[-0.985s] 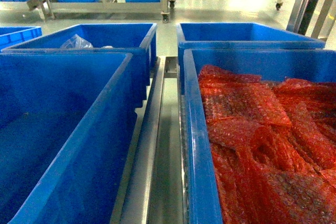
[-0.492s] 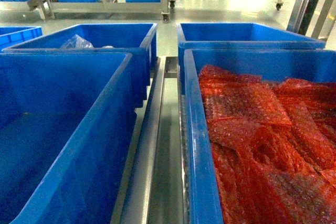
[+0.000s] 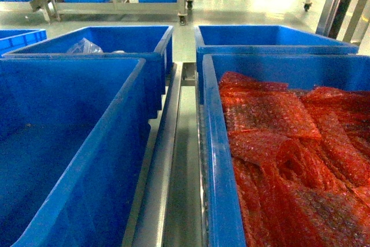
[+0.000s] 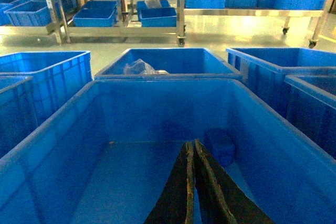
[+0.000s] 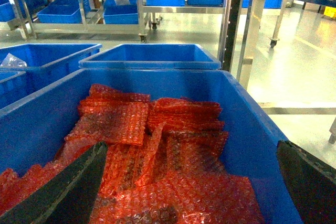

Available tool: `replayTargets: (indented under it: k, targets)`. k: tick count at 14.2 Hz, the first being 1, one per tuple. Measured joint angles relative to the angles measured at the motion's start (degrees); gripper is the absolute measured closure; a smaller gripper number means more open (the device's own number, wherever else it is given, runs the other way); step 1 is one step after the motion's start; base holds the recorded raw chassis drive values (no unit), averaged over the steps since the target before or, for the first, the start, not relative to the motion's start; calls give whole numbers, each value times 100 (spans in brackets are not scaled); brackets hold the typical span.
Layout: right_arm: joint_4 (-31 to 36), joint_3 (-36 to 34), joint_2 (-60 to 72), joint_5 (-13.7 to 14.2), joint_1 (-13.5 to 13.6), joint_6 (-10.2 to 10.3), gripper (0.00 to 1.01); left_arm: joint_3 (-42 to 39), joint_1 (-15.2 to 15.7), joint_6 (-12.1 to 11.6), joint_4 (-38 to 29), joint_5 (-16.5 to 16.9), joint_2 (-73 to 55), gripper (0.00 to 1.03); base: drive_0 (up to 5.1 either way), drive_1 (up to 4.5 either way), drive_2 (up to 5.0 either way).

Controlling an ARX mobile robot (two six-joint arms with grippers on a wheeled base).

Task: Pick blue part to blue bin on bottom shelf

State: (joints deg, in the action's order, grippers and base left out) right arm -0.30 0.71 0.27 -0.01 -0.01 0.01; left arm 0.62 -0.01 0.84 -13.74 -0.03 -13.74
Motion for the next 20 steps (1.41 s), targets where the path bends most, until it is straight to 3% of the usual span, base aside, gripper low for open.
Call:
replayTargets:
  k: [4,6,12,14,16,17,18,20]
  targets:
    - [0,0,0,0,0,0,3,0,0,0,372,0,378,101,0,0,0]
    - [2,0,0,2,0,0,3,2,0,0,1449,-9,1285,101,0,0,0]
    - [2,0,0,2,0,0,3,2,0,-2,1397,2,1311,98,0,0,0]
    - [2,0,0,2,0,0,3,2,0,-2,1397,2,1311,75,0,0,0]
    - [2,0,0,2,0,0,3,2,0,-2,1399,2,1311,27,0,0,0]
    - [2,0,0,2,0,0,3,2,0,-2,1399,2,1311,14,0,0,0]
    - [2,0,0,2,0,0,3,2,0,-9,1399,0,1311,3,0,0,0]
    - [2,0,0,2,0,0,3,2,0,-7,1397,2,1311,5,0,0,0]
